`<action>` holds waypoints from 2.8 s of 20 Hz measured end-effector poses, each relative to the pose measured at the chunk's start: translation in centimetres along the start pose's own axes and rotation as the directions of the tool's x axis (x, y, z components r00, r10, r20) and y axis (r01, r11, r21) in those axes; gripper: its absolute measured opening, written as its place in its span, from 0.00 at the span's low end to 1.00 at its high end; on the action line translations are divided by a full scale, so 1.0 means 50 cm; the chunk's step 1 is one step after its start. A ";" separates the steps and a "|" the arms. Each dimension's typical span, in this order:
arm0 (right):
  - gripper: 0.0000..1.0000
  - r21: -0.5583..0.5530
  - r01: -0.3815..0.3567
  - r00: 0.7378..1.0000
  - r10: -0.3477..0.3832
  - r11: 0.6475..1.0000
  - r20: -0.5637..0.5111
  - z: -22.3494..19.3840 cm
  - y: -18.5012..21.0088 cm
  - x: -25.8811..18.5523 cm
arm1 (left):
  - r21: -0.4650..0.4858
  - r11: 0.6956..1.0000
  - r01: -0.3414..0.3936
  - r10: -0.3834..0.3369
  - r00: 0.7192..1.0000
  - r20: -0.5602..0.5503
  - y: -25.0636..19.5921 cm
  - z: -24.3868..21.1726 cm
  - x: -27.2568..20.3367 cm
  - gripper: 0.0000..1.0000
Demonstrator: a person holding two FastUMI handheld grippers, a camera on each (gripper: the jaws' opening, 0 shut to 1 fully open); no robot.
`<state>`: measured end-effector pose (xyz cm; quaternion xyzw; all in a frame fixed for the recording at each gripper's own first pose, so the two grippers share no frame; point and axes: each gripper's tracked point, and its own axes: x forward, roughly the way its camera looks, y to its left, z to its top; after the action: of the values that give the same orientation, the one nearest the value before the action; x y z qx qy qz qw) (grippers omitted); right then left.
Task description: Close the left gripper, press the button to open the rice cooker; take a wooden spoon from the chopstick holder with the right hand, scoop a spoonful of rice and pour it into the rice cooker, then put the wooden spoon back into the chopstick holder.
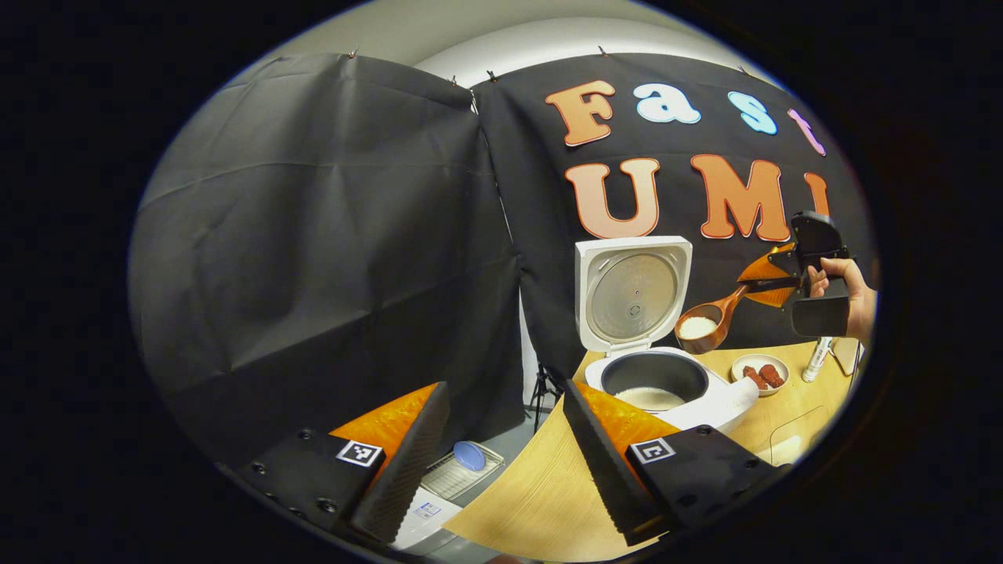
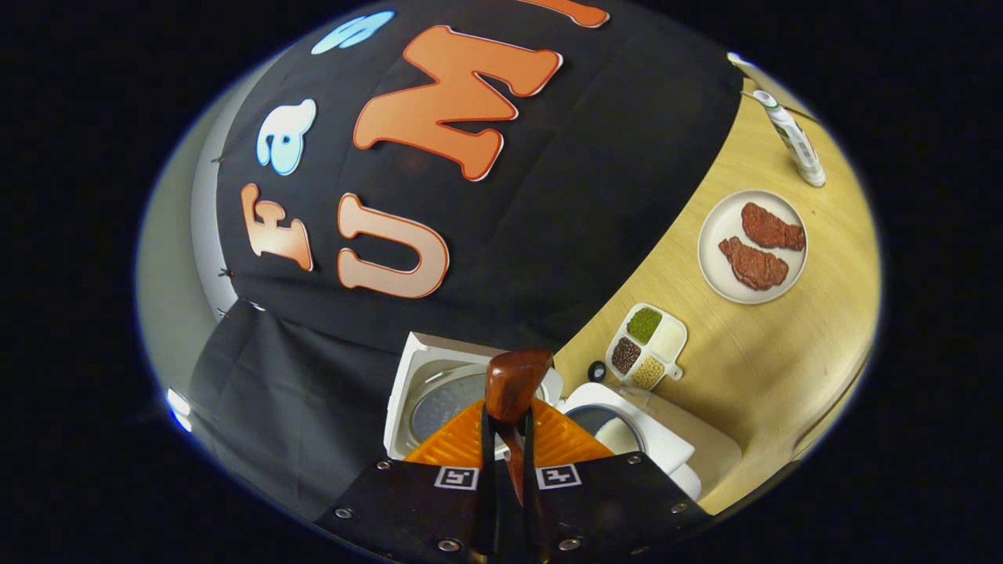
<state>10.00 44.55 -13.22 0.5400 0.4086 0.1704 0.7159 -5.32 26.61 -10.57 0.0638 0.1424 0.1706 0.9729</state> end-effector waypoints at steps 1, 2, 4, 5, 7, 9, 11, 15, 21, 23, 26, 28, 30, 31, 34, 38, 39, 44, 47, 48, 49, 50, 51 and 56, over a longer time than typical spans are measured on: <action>0.13 -0.033 0.010 1.000 -0.009 0.999 0.010 0.000 0.000 0.008 | 0.002 1.000 0.004 -0.004 1.000 -0.002 -0.001 -0.002 0.003 0.99; 0.13 -0.066 0.016 1.000 -0.016 0.998 0.015 -0.004 0.006 0.013 | 0.005 1.000 0.008 -0.008 1.000 -0.005 -0.003 -0.003 0.006 0.99; 0.12 -0.149 0.020 0.999 -0.015 0.989 0.031 -0.010 0.018 0.022 | 0.009 1.000 0.020 -0.020 1.000 -0.007 -0.011 -0.004 0.012 0.95; 0.12 -0.210 0.017 0.999 -0.008 0.977 0.045 -0.012 0.029 0.026 | 0.010 1.000 0.028 -0.028 1.000 -0.006 -0.016 -0.005 0.014 0.99; 0.13 -0.355 0.016 0.997 0.013 0.935 0.079 -0.012 0.060 0.029 | 0.016 0.999 0.047 -0.047 0.999 -0.005 -0.028 -0.005 0.020 0.99; 0.12 -0.473 0.008 0.994 0.046 0.881 0.103 -0.014 0.095 0.030 | 0.024 0.998 0.062 -0.062 0.998 -0.005 -0.036 -0.008 0.021 0.99; 0.12 -0.539 -0.007 0.991 0.078 0.843 0.109 -0.022 0.126 0.034 | 0.026 0.997 0.069 -0.069 0.998 -0.007 -0.039 -0.010 0.025 0.95; 0.12 -0.645 -0.004 0.985 0.115 0.764 0.130 -0.035 0.159 0.043 | 0.012 0.997 0.071 -0.071 0.997 -0.016 -0.031 -0.018 0.027 0.99; 0.12 -0.800 0.000 0.972 0.187 0.600 0.140 -0.054 0.205 0.040 | 0.000 0.998 0.060 -0.060 0.998 -0.024 -0.016 -0.027 0.034 0.95; 0.12 -0.846 -0.004 0.968 0.215 0.533 0.131 -0.067 0.220 0.040 | -0.003 0.998 0.060 -0.060 0.998 -0.023 -0.016 -0.024 0.036 0.99; 0.12 -0.900 -0.019 0.966 0.242 0.435 0.096 -0.093 0.223 0.032 | 0.000 0.998 0.063 -0.063 0.998 -0.019 -0.020 -0.024 0.038 0.99; 0.12 -0.916 -0.041 0.965 0.253 0.398 0.067 -0.111 0.225 0.027 | 0.002 0.998 0.067 -0.066 0.998 -0.017 -0.023 -0.018 0.040 0.95; 0.12 -0.929 -0.050 0.962 0.267 0.368 0.054 -0.111 0.225 0.013 | 0.004 0.997 0.071 -0.071 0.997 -0.016 -0.029 -0.015 0.043 0.95; 0.12 -0.936 -0.050 0.959 0.279 0.349 0.053 -0.107 0.227 0.005 | 0.006 0.997 0.074 -0.074 0.997 -0.014 -0.032 -0.013 0.041 0.99; 0.13 -0.958 -0.023 0.949 0.308 0.286 0.069 -0.087 0.241 -0.022 | 0.014 0.996 0.085 -0.085 0.996 -0.009 -0.045 -0.006 0.043 0.95; 0.12 -0.948 -0.040 0.942 0.329 0.316 0.070 -0.073 0.237 -0.061 | 0.026 0.994 0.103 -0.103 0.995 0.000 -0.068 0.004 0.036 0.99; 0.12 -0.940 -0.042 0.942 0.328 0.338 0.076 -0.062 0.234 -0.076 | 0.033 0.994 0.108 -0.108 0.994 -0.001 -0.075 0.005 0.033 0.95; 0.12 -0.881 -0.049 0.950 0.293 0.471 0.104 0.015 0.177 -0.165 | 0.066 0.986 0.151 -0.152 0.988 0.010 -0.133 0.024 0.024 0.95; 0.12 -0.846 -0.005 0.953 0.259 0.533 0.157 0.081 0.125 -0.226 | 0.080 0.978 0.191 -0.192 0.981 0.009 -0.191 0.034 0.025 0.99; 0.12 -0.837 0.014 0.954 0.244 0.546 0.175 0.103 0.107 -0.249 | 0.085 0.975 0.203 -0.205 0.979 0.013 -0.212 0.041 0.022 0.99; 0.12 -0.828 0.036 0.954 0.228 0.560 0.196 0.125 0.086 -0.267 | 0.088 0.972 0.219 -0.221 0.975 0.013 -0.235 0.047 0.021 0.99; 0.12 -0.818 0.058 0.953 0.212 0.573 0.216 0.144 0.064 -0.284 | 0.092 0.969 0.230 -0.232 0.973 0.014 -0.256 0.050 0.018 0.99; 0.12 -0.811 0.081 0.953 0.194 0.579 0.234 0.161 0.039 -0.303 | 0.096 0.966 0.242 -0.244 0.970 0.015 -0.274 0.055 0.015 0.99; 0.12 -0.776 0.213 0.942 0.088 0.593 0.325 0.251 -0.088 -0.414 | 0.103 0.955 0.277 -0.280 0.960 0.016 -0.354 0.065 -0.009 0.95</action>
<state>6.19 20.85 -7.87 0.1656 0.1812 0.2173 0.9447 0.79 9.68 -10.39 0.0940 0.1436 0.0237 0.9849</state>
